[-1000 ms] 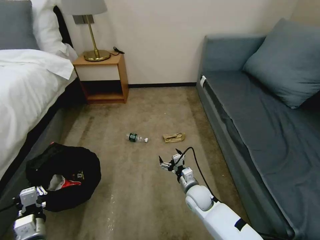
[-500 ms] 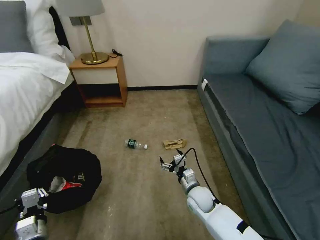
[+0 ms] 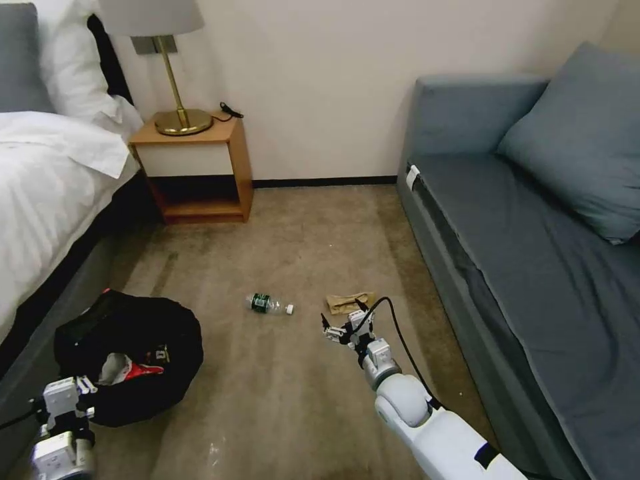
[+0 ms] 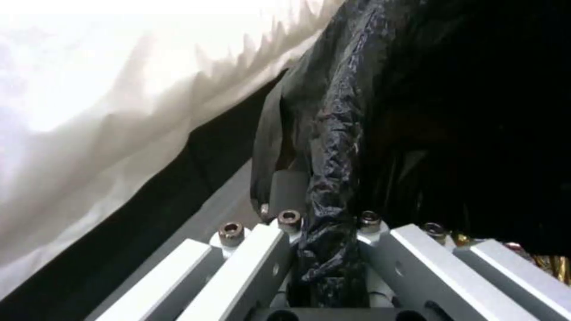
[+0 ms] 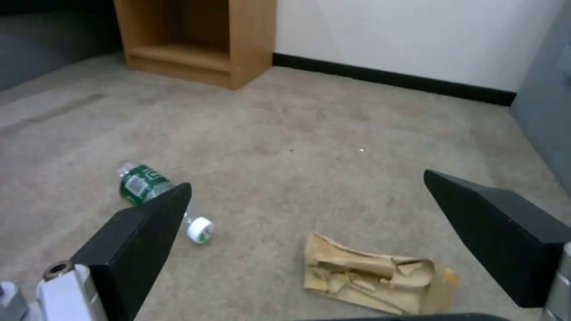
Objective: Pick up the trash bin, then pick up the garbage on the floor and place it into the trash bin.
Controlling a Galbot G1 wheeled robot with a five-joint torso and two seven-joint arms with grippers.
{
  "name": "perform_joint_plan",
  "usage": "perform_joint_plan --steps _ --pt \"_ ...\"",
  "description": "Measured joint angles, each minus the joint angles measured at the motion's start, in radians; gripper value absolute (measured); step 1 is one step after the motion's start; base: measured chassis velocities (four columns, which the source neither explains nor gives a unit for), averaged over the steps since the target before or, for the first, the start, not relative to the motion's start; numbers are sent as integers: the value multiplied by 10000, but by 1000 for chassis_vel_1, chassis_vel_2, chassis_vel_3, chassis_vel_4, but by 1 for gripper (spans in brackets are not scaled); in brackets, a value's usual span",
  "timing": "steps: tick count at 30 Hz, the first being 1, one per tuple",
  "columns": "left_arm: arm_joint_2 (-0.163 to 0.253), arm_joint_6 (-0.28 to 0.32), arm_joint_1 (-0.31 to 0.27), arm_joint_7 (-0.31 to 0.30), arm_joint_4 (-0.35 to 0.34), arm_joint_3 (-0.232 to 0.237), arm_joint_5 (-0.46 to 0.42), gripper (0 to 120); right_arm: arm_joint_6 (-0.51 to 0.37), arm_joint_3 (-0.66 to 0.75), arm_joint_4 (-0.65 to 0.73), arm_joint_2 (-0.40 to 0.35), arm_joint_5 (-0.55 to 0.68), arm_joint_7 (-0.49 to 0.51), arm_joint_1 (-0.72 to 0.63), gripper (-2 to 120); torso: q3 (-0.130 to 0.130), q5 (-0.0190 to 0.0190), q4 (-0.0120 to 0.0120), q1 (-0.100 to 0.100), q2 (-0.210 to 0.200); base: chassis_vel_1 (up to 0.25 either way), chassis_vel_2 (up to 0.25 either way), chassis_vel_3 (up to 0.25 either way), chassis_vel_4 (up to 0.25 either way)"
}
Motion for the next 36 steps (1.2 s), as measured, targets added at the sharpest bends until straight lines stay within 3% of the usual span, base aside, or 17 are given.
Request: perform_joint_plan --steps 18,27,36 --pt "-9 -145 -33 -16 169 20 43 2 352 168 124 -58 -155 -395 -288 100 0 0 0 0 0 -108 106 109 -110" --pt "-29 -320 2 -17 312 -19 32 2 1159 -31 23 -238 -238 -1442 -466 100 0 0 2 0 0 -107 110 107 -108" --pt "46 -345 -3 -9 340 -74 -44 2 1157 -190 47 -331 101 -1718 -391 100 0 0 1 0 0 -129 112 118 -122"
